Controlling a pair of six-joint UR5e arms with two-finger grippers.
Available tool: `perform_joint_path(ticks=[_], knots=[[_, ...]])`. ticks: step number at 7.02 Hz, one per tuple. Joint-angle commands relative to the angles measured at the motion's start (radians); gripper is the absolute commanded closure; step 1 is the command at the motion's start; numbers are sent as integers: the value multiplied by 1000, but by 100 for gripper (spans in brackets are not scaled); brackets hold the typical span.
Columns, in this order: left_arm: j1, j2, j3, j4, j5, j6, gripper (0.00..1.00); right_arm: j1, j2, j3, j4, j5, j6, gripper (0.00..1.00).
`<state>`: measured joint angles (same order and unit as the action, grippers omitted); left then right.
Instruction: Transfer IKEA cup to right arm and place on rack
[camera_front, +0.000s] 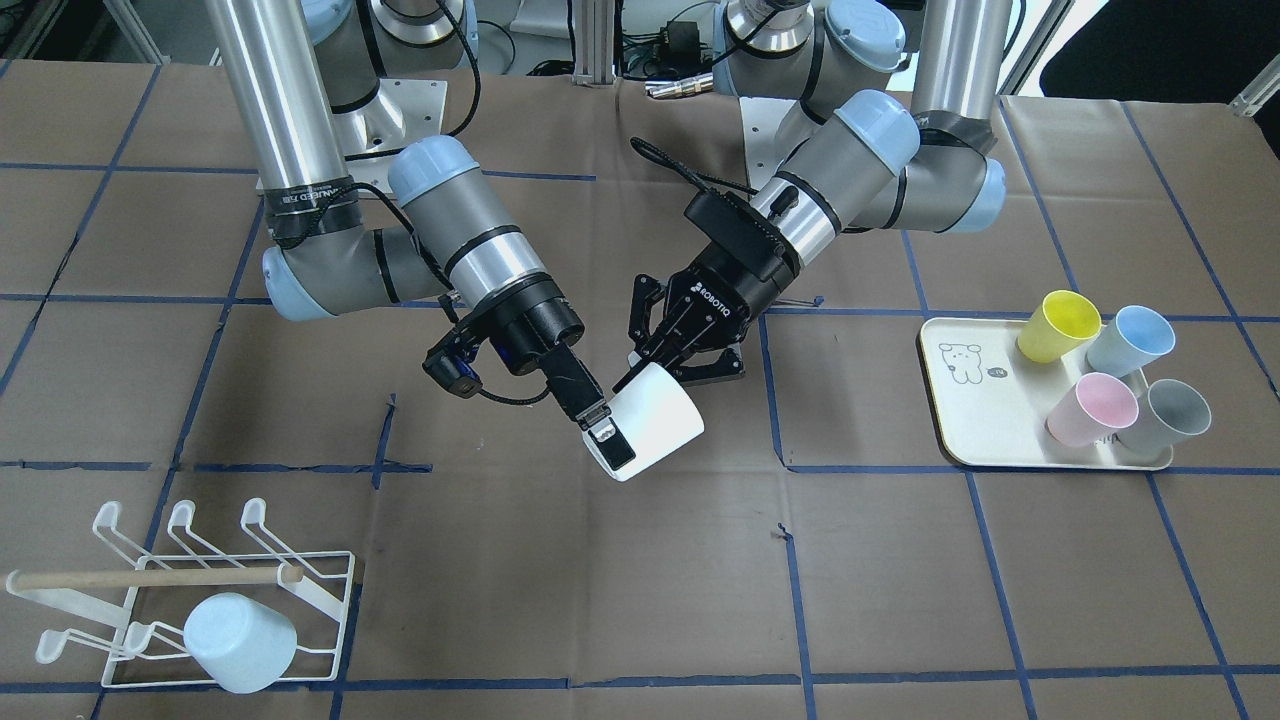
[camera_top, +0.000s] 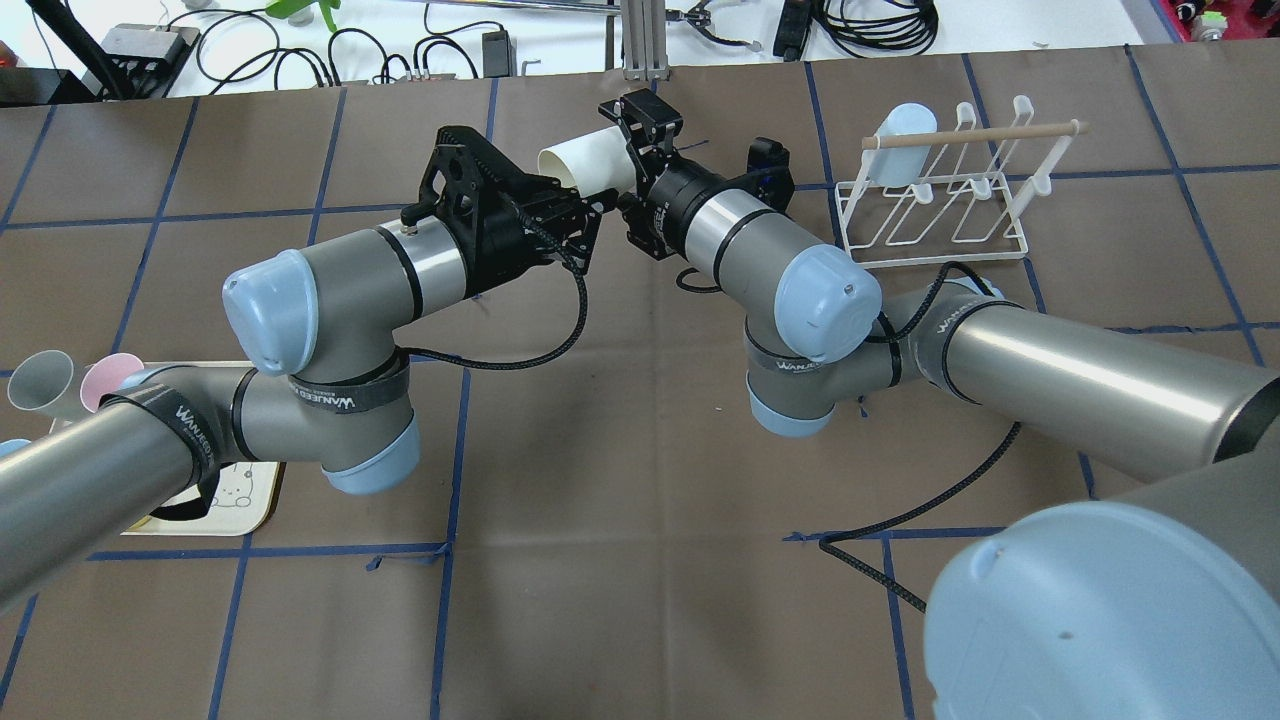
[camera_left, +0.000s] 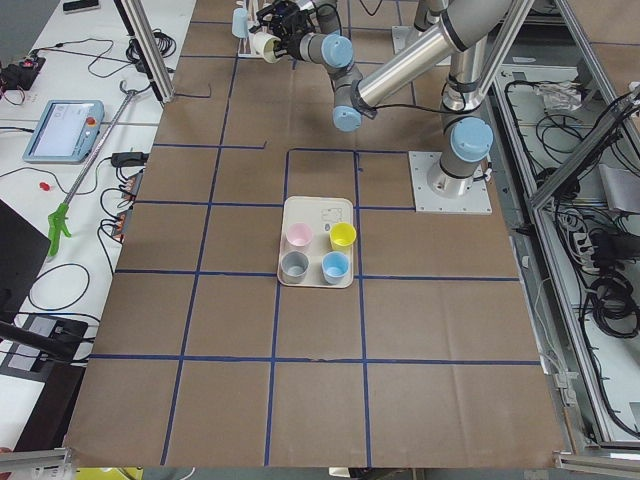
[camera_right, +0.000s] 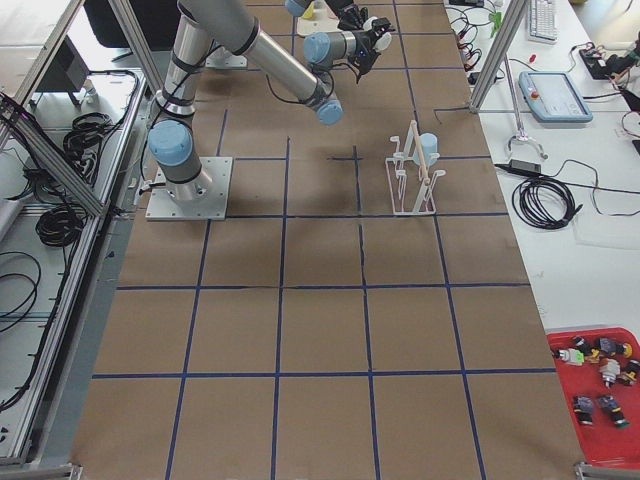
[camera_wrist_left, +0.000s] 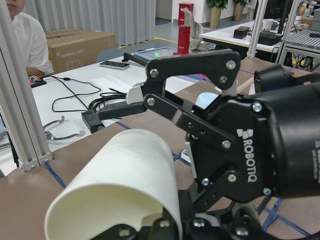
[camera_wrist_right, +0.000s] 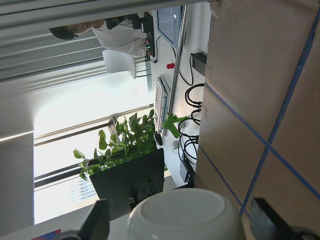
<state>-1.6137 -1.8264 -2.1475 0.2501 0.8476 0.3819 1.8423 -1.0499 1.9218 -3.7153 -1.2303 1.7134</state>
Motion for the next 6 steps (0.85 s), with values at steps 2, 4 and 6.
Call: perform_joint_path(ticks=[2,4,6], knots=[[0,-1,0,0,1,0,99,8,1,0,0,-5,0,1],[0,-1,-2,0,1,0,99,14,-4,5,0,-2,0,2],[0,-1,0,1,-1,-27,99,14,-9,8,0,0,2,2]])
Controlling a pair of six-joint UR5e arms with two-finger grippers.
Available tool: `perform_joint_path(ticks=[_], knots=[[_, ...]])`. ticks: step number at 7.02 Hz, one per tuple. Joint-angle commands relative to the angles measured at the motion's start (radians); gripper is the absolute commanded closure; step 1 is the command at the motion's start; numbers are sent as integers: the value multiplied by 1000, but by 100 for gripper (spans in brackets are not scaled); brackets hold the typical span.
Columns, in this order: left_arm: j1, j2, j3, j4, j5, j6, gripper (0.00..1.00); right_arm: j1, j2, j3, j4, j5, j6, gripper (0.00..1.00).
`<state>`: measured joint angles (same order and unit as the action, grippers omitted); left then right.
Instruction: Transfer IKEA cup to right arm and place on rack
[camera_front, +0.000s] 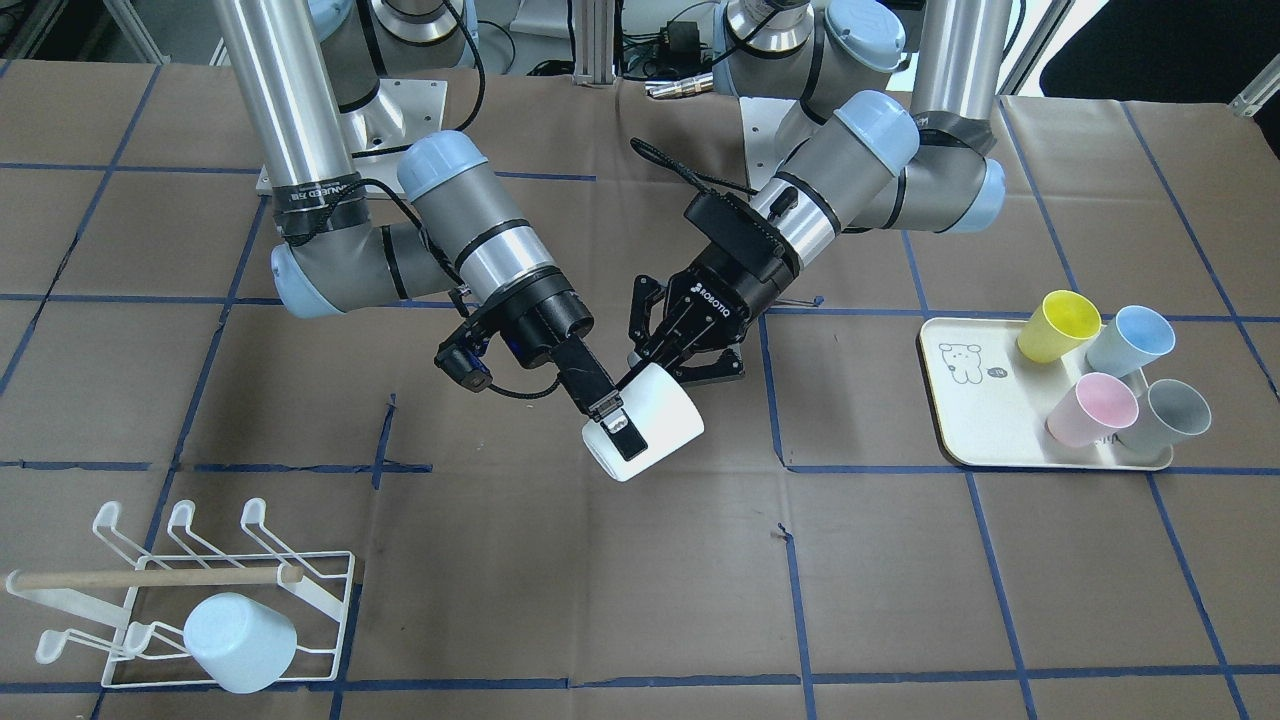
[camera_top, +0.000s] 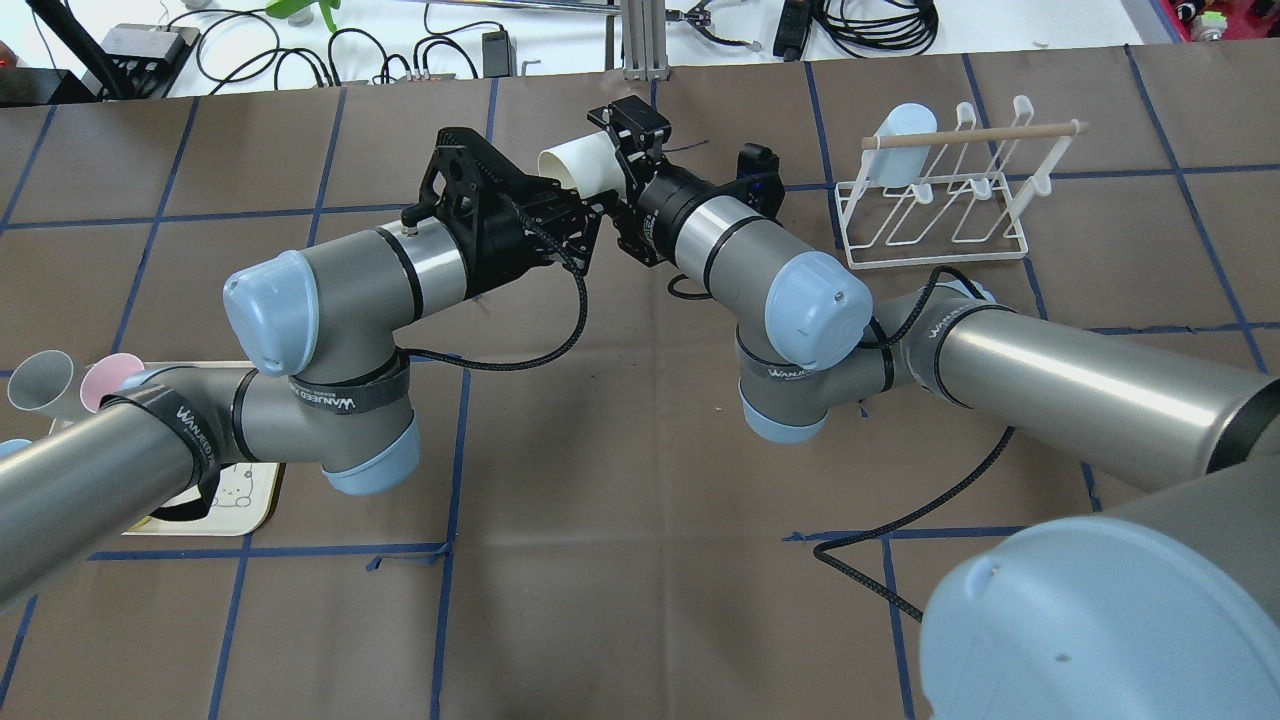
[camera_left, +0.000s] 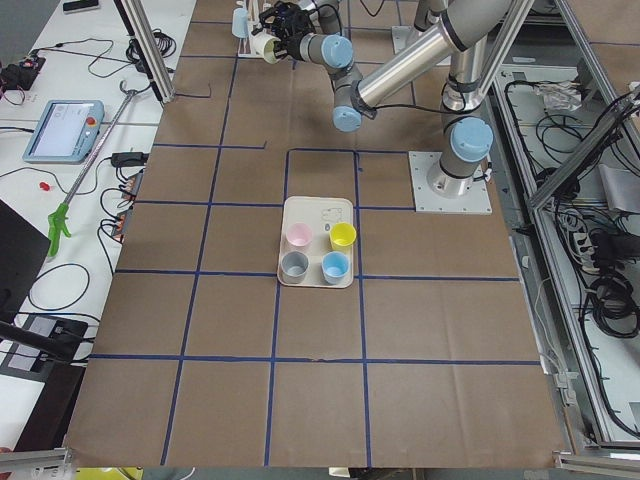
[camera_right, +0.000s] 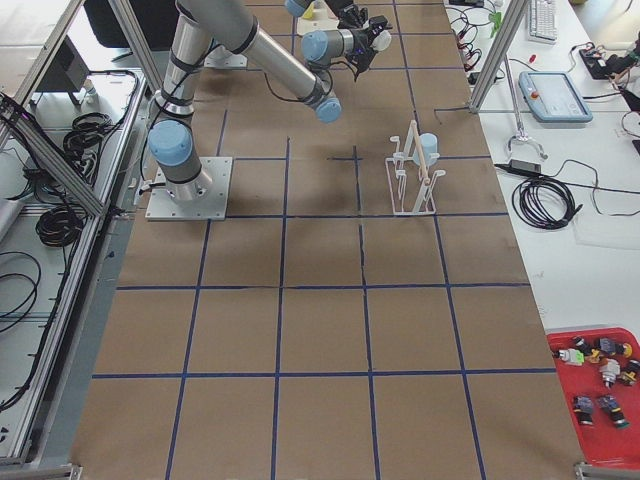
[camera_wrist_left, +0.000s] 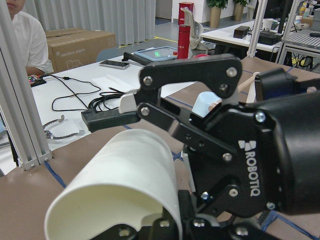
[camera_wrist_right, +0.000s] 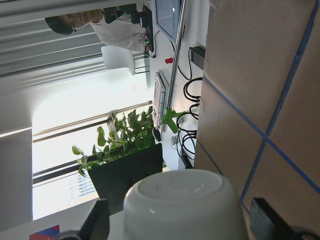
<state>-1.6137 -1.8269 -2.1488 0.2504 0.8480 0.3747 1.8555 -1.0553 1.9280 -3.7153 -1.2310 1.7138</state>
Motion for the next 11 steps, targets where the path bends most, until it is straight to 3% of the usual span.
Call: perform_joint_path(ticks=[1,3,4,6,7,8,11], knots=[[0,-2,1,1,-1,-22,99,1,-3,2,0,1,0,4],[0,-3,1,1,-1,-22,99,1,-3,2,0,1,-8,20],[0,-3,1,1,-1,-22,99,1,-6,2,0,1,-8,36],[0,-5,1,1,-1,-22,97,1,-6,0,0,1,-10,50],[0,-6,3,1,-1,-22,82,1,-8,2,0,2,-10,54],[0,-20,7,3,-4,-23,2,1,-8,0,0,2,-11,56],[6,-2,6,1,0,-28,0,-1,-8,0,2,5,-11,58]])
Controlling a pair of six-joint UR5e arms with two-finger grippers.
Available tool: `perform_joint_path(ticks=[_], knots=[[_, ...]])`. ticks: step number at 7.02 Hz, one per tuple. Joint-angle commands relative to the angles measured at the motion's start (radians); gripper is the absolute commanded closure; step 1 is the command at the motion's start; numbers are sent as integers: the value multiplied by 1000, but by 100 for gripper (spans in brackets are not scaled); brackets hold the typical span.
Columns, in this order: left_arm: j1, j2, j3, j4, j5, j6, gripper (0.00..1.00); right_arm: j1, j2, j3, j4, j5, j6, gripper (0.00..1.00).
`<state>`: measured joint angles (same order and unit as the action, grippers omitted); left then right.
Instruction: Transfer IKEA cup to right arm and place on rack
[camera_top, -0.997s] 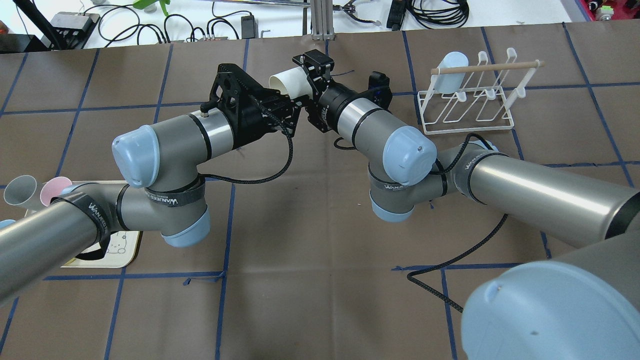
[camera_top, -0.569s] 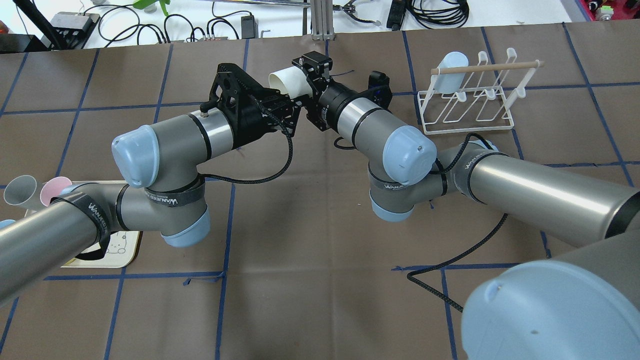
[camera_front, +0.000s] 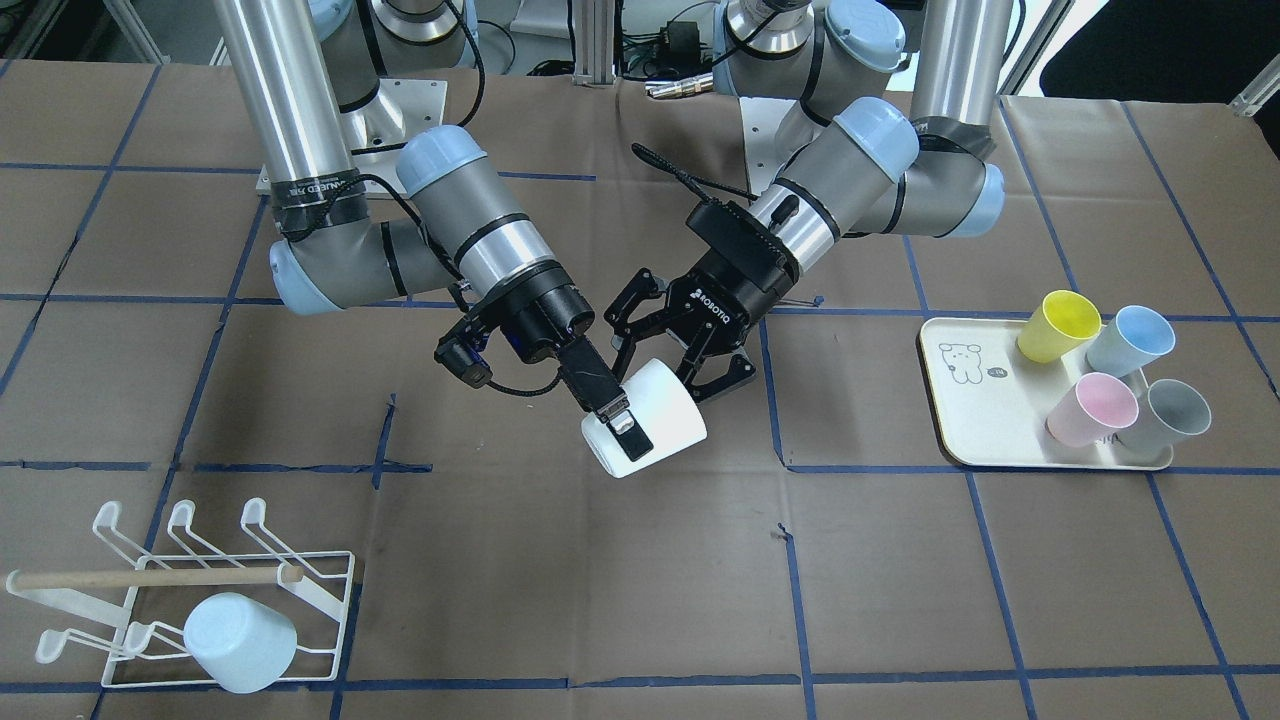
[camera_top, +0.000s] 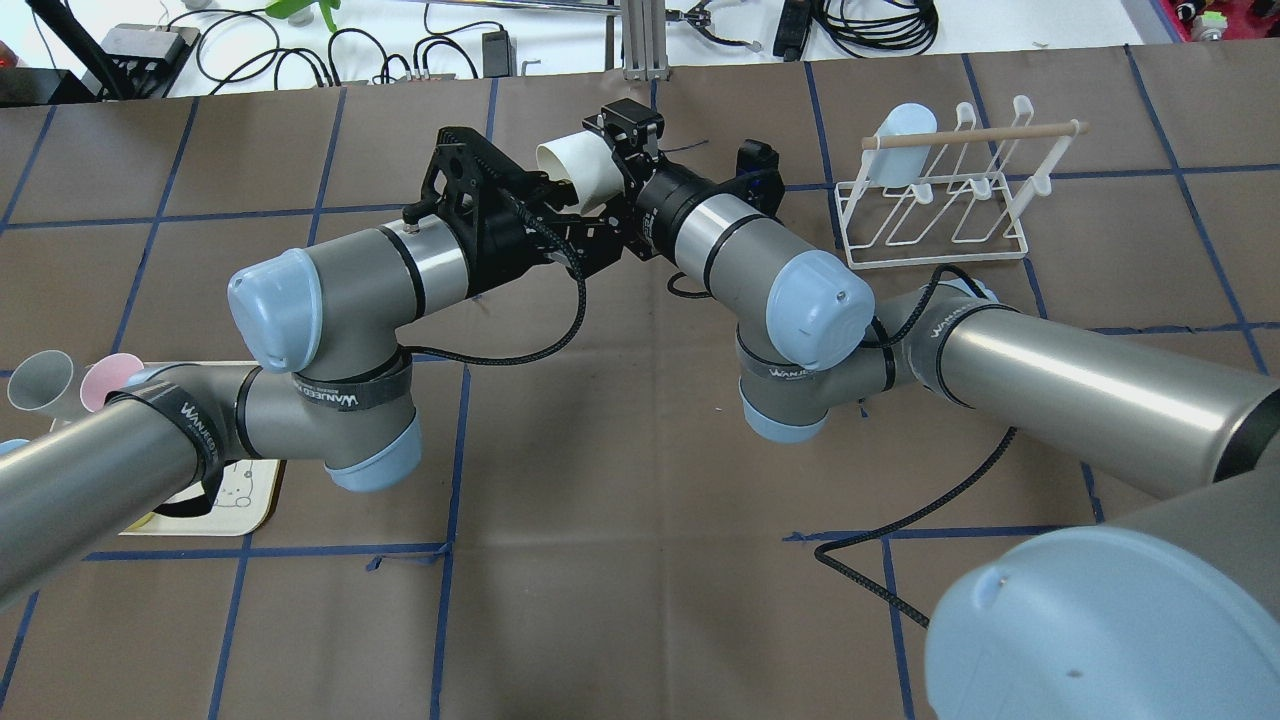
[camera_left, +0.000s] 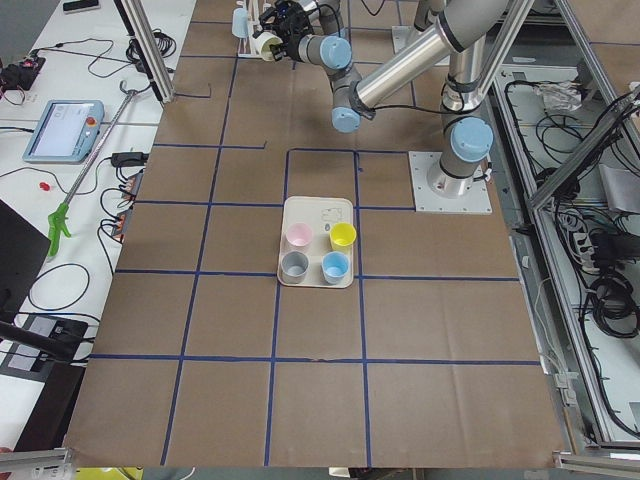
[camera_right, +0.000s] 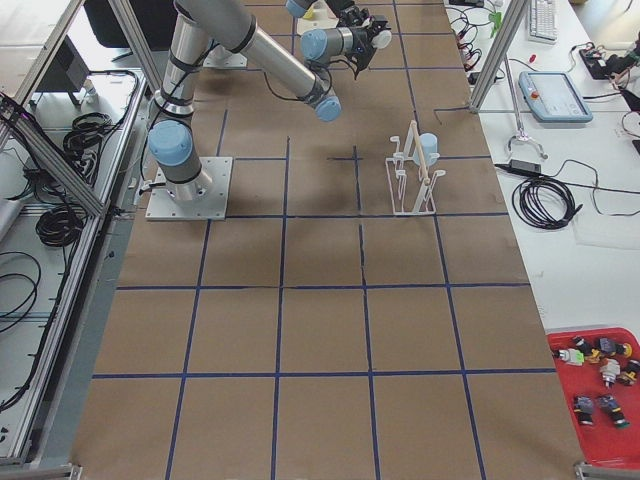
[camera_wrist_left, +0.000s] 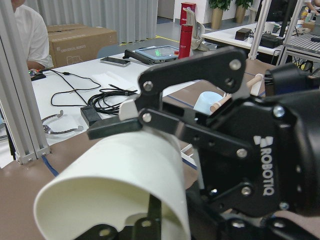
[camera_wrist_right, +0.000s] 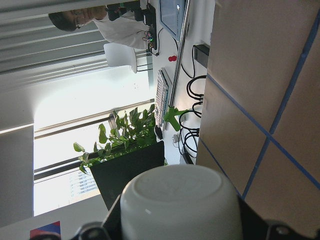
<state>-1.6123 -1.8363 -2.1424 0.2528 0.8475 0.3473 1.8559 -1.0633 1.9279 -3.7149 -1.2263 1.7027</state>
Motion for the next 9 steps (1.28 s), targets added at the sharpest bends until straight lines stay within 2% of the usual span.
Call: perform_joint_path(ticks=[1,3,5,6,7,8,9], knots=[[12,23,-5,-3,4,-1,0,-4,0,-1,0,4,-5,58],[99,69,-20,-10,-2,1,0,-17,2,-1,-2,10,-5,59],[224,138,-101,-21,-10,6,0,-52,2,-1,-5,10,-29,61],[247,155,-97,-77,-8,7,0,-88,0,0,-11,8,-145,65],[249,190,-82,-186,4,9,0,-128,-1,0,-11,8,-246,69],[247,228,-35,-348,59,9,0,-165,-4,2,-11,-2,-382,70],[238,223,48,-488,143,3,0,-185,-20,2,-10,-25,-593,70]])
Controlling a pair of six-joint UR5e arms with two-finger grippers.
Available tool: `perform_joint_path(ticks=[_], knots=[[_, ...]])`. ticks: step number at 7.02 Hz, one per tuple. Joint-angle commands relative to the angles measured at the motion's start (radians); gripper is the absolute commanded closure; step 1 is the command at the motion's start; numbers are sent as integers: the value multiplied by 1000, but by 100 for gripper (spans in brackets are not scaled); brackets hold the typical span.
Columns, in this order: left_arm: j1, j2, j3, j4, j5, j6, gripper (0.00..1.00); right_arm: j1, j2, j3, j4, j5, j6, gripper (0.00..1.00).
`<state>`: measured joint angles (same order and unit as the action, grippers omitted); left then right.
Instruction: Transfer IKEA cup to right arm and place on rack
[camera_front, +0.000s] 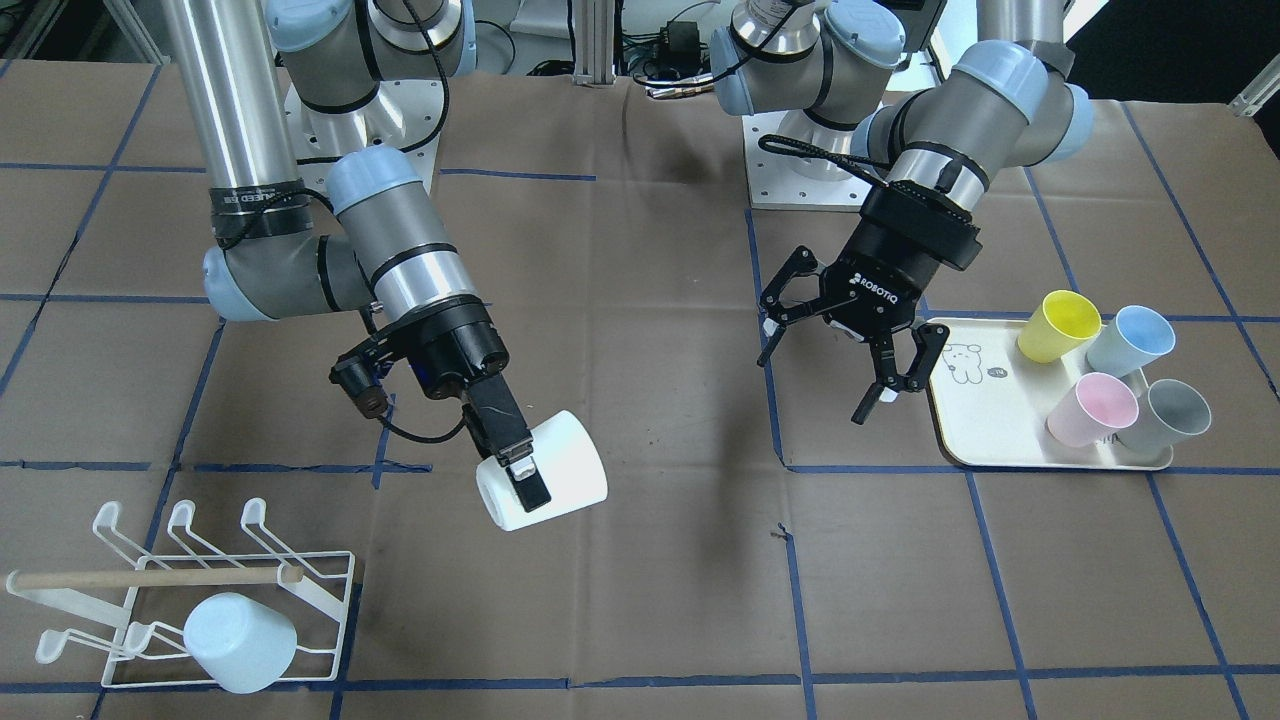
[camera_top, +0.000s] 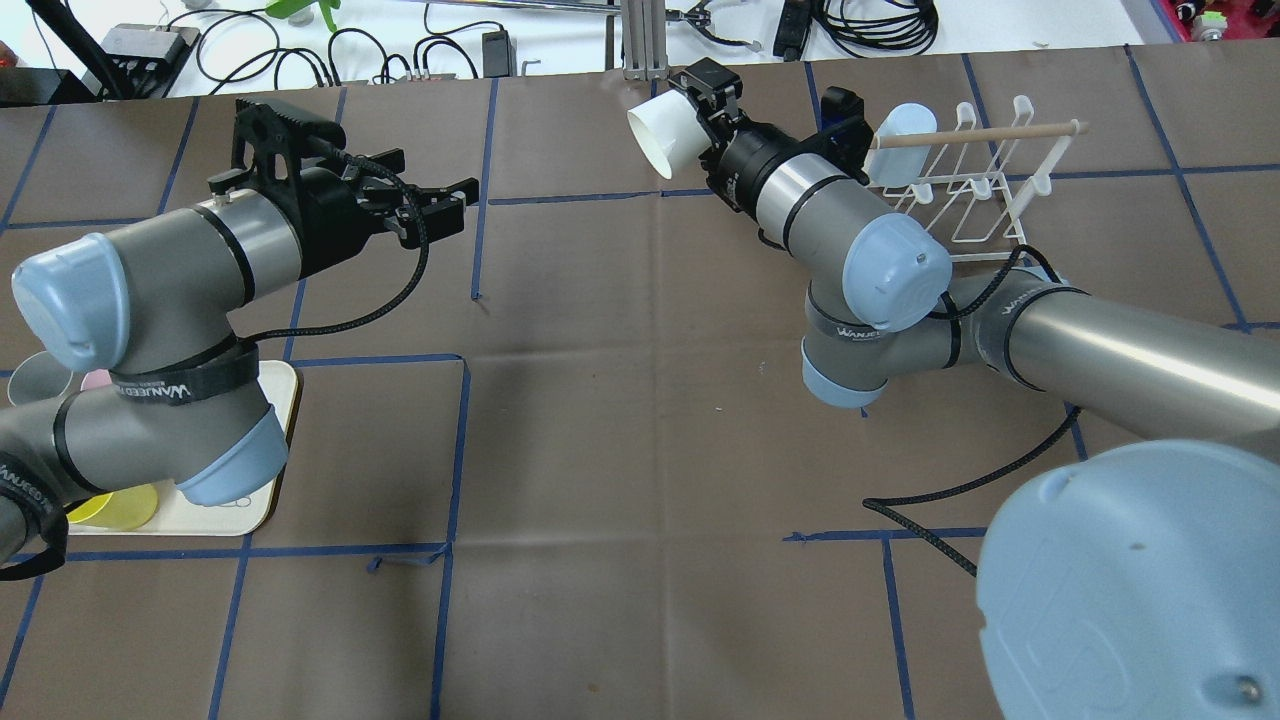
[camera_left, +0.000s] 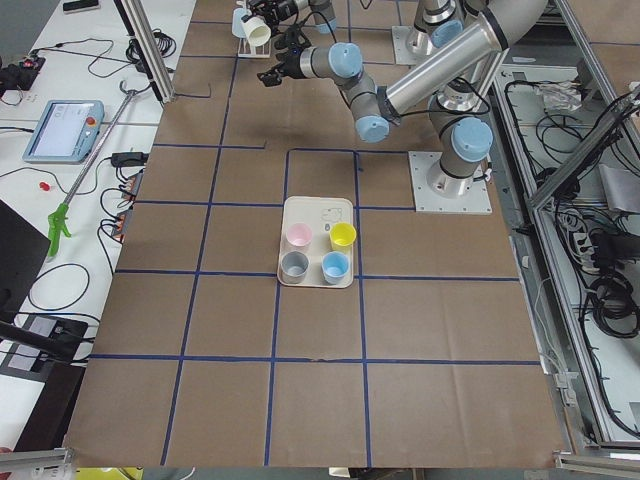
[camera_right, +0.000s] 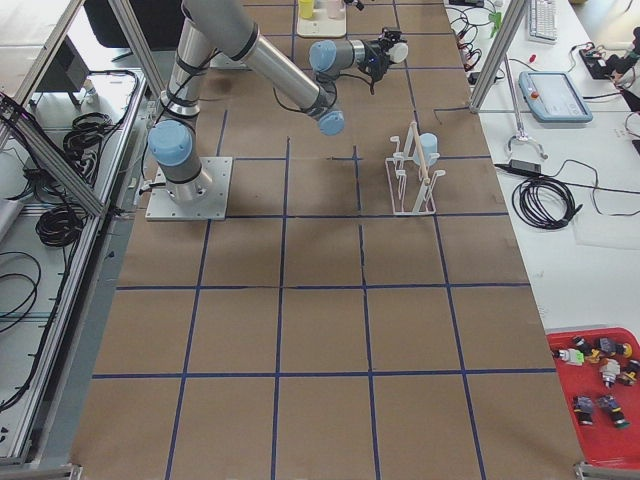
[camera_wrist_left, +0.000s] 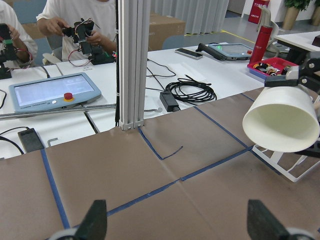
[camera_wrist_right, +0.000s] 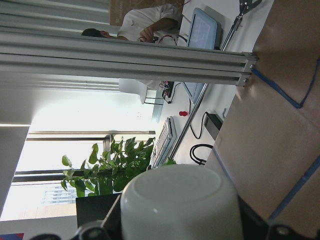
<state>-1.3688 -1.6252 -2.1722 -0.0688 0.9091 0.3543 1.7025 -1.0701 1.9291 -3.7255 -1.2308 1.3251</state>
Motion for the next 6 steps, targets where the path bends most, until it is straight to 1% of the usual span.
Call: perform_joint_path(ticks=[1,2,3,4,5,6], knots=[[-13,-2,165,-325,121,-6,0,-65,-33,1,1,-63,-447,70],[-33,8,234,-488,176,-8,0,-102,-43,7,-1,-81,-707,73],[-91,4,315,-651,358,-17,0,-144,-45,19,-5,-93,-915,75],[-154,-4,398,-798,481,-94,0,-188,-44,24,-39,-93,-1045,79],[-176,-5,457,-941,557,-174,0,-255,-44,22,-74,-79,-1126,81],[-177,5,500,-1092,644,-182,0,-324,-33,21,-139,-73,-1218,81]])
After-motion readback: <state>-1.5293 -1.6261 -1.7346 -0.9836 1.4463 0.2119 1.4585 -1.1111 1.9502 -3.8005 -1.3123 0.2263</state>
